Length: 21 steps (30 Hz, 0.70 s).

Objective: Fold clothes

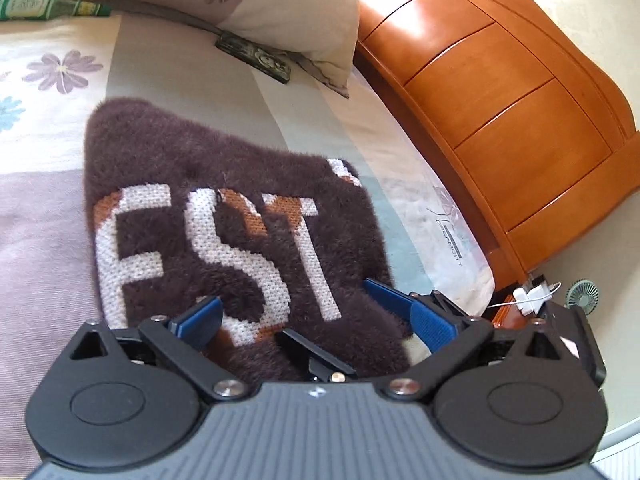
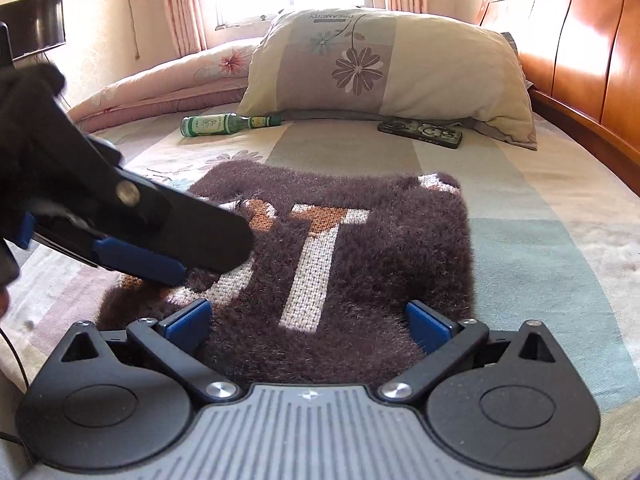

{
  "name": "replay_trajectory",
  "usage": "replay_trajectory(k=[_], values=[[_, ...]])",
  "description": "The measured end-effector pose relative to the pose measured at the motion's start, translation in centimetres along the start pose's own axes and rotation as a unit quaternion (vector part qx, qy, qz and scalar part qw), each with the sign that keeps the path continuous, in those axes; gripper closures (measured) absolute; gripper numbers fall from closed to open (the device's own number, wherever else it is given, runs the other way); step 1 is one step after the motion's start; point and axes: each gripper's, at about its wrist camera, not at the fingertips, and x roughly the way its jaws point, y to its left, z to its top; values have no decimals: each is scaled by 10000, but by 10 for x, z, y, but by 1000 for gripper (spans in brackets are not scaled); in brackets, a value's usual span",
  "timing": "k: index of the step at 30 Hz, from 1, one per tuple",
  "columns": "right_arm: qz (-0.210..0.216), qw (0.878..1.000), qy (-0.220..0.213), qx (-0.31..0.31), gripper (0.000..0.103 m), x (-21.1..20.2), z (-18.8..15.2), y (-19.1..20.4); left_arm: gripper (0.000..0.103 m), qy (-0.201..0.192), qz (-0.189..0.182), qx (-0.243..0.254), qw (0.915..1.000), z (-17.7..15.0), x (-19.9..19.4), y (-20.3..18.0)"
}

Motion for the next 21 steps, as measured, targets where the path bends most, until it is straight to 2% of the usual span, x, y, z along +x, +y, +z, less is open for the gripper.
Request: replay_trajectory(k=[6,12,14,21], values=[[-91,10000,-9,-19,0,-4,-2,4,3,-119,-59,-236,9996,-12,-17,8],[-138,9999,-20,-38,0,-18,-1,11,3,-383,458,-289,9978,-16,-49,16],[-9,9999,-156,-2,0,-27,0,12,3,-437,471,-391,9972,-19,-56,22],[2,10000,38,-1,0,-21,-10,4,3,-541,514,-399,9964,-26,-68,24]])
